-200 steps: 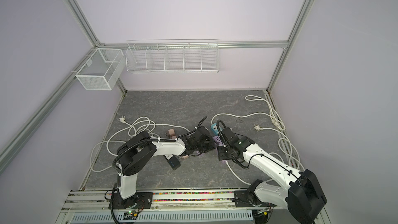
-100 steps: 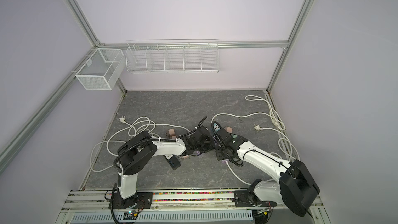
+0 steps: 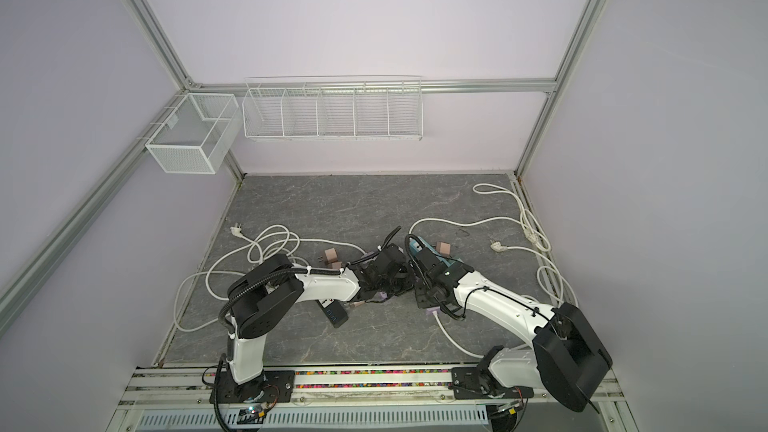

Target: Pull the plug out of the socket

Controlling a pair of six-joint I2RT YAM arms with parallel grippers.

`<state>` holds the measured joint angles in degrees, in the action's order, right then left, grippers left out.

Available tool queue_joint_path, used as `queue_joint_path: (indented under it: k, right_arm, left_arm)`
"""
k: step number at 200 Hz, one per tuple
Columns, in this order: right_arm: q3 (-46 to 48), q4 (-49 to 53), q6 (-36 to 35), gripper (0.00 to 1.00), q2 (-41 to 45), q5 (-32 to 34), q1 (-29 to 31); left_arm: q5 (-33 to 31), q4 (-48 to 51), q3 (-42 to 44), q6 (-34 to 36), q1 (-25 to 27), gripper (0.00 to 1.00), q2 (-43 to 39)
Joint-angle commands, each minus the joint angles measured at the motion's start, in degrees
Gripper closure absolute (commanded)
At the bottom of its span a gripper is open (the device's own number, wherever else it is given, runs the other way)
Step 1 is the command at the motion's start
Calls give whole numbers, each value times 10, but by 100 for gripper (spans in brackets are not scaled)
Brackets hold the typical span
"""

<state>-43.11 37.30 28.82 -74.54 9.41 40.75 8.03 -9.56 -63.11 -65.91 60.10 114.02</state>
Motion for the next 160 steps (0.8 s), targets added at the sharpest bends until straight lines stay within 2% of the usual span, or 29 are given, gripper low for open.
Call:
queue_joint_path:
  k: [1,106,138,160]
  right_arm:
    - [7,0,4,74,-14,14,1]
    - [5,-11,-26,77,24,13,-1]
    - [4,3,-33,77,45,41,-6]
    - [4,-11,-33,77,48,25,-7]
  left_arm:
    - [-1,6,8,-2,3,60,2]
    - [-14,34,50,-2,-2,61,5]
    - [-19,40,60,-2,-4,61,2]
    - [-18,41,62,-2,-4,61,3]
